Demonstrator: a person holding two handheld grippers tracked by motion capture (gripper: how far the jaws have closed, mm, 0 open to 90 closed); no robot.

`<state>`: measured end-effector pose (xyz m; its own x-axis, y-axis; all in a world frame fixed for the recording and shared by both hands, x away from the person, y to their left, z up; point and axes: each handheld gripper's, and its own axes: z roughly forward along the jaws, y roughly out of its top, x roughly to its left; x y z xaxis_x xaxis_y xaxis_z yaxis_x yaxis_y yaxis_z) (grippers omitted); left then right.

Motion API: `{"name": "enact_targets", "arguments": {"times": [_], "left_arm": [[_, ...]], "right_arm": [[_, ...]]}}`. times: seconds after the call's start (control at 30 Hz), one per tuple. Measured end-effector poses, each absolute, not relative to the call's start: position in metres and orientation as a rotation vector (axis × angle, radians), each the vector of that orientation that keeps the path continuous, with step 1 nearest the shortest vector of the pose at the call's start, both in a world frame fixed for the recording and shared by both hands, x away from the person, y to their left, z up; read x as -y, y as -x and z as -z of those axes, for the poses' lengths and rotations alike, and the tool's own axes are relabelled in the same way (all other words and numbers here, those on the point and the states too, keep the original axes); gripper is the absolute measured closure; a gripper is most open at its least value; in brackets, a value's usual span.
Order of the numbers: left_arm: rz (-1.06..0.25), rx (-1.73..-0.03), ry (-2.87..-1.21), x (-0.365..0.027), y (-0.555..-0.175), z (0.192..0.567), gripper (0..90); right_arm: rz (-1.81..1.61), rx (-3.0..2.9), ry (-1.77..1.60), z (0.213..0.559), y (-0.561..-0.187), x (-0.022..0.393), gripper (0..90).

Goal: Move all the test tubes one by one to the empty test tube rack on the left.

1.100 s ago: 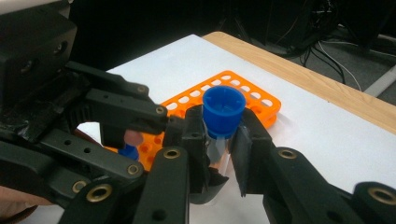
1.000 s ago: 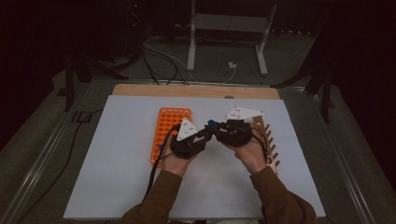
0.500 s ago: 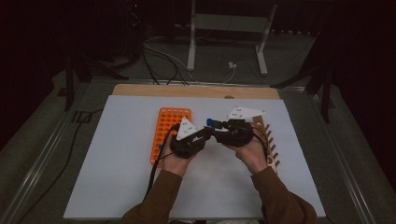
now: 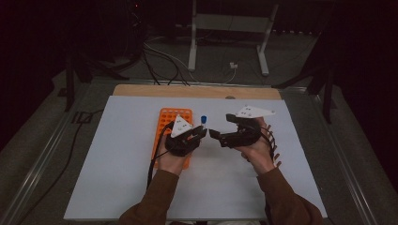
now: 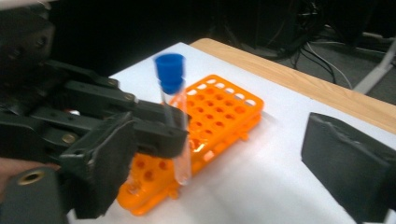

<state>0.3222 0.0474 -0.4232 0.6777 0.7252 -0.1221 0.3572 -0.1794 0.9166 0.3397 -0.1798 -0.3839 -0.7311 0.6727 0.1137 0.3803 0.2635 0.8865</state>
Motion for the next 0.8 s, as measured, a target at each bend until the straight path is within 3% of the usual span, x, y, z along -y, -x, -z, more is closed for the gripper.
{"name": "enact_targets", "arguments": {"times": [0.2,0.8], "left_arm": [[-0.42,-0.872,-1.782,-0.051,-0.323,0.422,78.1],[-0.423,-0.899,-1.743,-0.076,-0.325,0.415,78.0]], "right_arm": [[-1.436,-2.233,-1.019,0.391,-0.343,0.189,1.7],[-1.425,-2.188,-1.059,0.396,-0.338,0.213,0.0]]}}
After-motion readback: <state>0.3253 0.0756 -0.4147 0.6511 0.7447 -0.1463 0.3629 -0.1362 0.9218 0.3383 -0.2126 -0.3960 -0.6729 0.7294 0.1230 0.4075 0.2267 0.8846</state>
